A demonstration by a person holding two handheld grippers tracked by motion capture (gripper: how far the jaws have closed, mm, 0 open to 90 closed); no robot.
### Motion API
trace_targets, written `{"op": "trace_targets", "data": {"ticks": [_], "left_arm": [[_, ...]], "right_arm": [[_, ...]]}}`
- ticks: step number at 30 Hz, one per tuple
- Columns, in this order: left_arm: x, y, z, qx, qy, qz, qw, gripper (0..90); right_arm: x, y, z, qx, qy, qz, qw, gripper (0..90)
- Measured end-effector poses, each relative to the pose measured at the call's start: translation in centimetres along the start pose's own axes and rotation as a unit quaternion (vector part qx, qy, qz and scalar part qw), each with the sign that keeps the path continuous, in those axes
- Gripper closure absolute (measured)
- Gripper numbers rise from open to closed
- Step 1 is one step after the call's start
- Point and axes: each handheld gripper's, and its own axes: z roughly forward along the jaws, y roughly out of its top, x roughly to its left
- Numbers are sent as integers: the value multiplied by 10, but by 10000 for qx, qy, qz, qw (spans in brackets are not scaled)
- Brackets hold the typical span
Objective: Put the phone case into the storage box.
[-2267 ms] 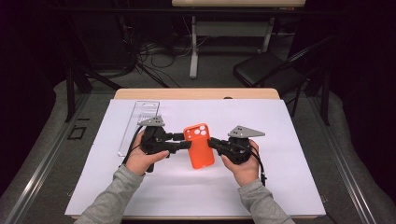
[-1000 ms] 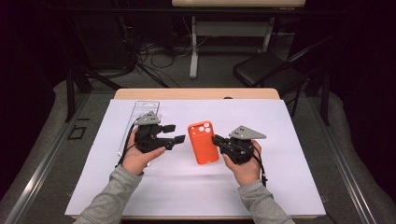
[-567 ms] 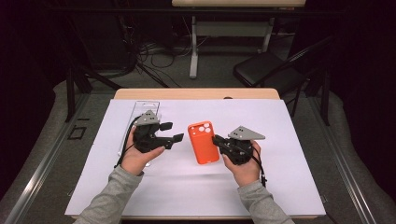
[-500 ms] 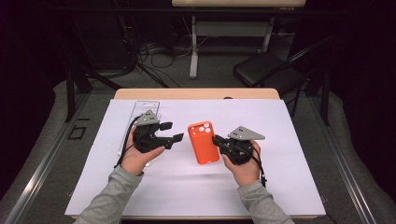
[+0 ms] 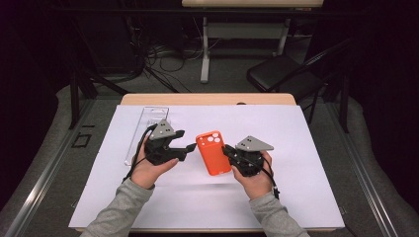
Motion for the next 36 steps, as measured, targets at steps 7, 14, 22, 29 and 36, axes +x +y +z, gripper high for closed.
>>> {"op": "trace_targets", "data": {"ticks": [7, 14, 22, 29, 36], "left_arm": [[-5, 0, 1, 45, 149, 93, 9998, 421], [-10, 1, 2, 88, 198, 140, 9997, 445], [-13, 0, 2, 104, 279, 211, 9993, 512], [-14, -1, 3, 101, 234, 168, 9995, 575], [-14, -1, 2, 137, 302, 106, 9994, 635]], "right_arm": [[8, -1, 2, 54, -53, -114, 9999, 851], [11, -2, 3, 55, -165, -102, 9998, 851], [12, -2, 3, 55, -176, -104, 9998, 851], [16, -2, 3, 74, -137, -142, 9998, 851], [19, -2, 4, 83, -112, -196, 9997, 851]]}}
